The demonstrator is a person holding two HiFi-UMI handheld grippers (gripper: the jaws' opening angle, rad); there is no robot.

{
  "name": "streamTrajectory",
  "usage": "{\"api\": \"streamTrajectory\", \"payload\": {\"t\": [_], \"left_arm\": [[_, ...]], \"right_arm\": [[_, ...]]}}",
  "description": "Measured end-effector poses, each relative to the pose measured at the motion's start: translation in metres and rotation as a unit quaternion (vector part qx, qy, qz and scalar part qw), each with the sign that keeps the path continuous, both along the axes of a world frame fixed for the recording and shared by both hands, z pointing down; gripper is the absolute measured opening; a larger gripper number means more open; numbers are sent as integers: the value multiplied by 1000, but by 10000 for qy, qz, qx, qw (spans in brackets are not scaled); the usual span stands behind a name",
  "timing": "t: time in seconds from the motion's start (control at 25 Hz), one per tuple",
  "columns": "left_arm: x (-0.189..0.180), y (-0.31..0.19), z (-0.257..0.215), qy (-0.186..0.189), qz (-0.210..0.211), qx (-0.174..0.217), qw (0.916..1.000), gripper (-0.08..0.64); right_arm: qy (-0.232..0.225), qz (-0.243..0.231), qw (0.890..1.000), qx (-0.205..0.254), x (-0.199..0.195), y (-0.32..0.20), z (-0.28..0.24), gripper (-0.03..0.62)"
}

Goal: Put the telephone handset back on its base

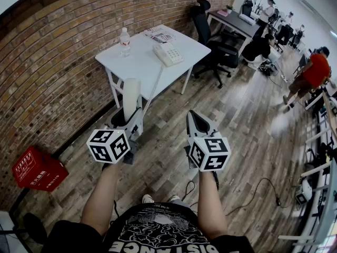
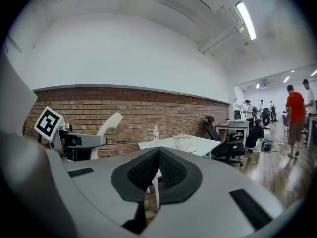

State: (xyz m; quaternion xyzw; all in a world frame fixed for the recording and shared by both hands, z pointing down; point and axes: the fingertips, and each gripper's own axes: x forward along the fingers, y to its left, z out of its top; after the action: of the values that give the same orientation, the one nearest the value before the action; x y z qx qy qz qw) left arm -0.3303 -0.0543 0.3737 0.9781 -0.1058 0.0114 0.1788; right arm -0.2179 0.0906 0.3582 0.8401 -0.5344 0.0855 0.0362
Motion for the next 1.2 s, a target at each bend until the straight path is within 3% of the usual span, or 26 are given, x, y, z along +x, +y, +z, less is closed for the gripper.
{"api": "streamTrajectory", "payload": {"t": [0.32,0.6,1.2], "left_arm": [[20,-9,6,-57,24,-32,10000,214],[58,-22,14,-163,42,-10,9999,215],[216,-52,20,-398,-463,-10,9981,215]], "right_arm": [[-56,73,9999,-80,16,-1,11,0],[-115,31,9999,-62,52,-18,18,0],[-258,-491,9985,-20,222,-56,24,0]]}}
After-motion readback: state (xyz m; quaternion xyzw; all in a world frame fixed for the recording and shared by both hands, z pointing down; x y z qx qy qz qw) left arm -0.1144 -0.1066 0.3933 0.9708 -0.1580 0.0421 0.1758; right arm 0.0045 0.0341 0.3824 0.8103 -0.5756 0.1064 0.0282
